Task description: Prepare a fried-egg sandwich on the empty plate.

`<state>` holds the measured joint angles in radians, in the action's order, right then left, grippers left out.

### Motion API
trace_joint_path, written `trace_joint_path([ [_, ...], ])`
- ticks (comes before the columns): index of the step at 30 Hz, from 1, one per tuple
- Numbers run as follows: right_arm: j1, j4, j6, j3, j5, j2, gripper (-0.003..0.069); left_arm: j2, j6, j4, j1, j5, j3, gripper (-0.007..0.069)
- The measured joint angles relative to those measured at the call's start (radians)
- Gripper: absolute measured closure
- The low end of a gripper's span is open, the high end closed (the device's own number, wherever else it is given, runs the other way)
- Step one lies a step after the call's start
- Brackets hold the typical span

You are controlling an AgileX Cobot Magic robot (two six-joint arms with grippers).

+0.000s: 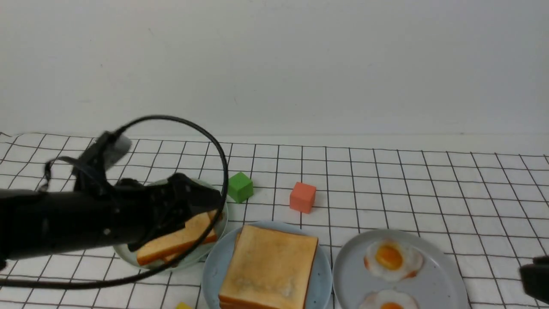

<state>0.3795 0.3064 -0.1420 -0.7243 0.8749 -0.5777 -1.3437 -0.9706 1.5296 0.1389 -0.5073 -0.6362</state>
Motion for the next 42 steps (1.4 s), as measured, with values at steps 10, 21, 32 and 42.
trace_joint_path([
  [10, 0.000, -0.067, 0.044, 0.418, -0.290, 0.522, 0.0666, 0.335, 0.566, -0.807, -0.080, -0.438, -0.299, 0.0414],
  [21, 0.000, -0.068, 0.058, 0.468, -0.385, 0.589, 0.0655, 0.778, 0.994, -1.398, -0.084, -0.644, -0.307, 0.0638],
  [32, 0.000, -0.068, 0.058, 0.468, -0.385, 0.589, 0.0648, 0.986, 0.924, -1.363, -0.084, -0.404, -0.038, 0.0638],
  [42, 0.000, -0.068, 0.058, 0.468, -0.385, 0.589, 0.0636, 0.974, 0.921, -1.241, -0.084, -0.383, -0.030, 0.0638],
])
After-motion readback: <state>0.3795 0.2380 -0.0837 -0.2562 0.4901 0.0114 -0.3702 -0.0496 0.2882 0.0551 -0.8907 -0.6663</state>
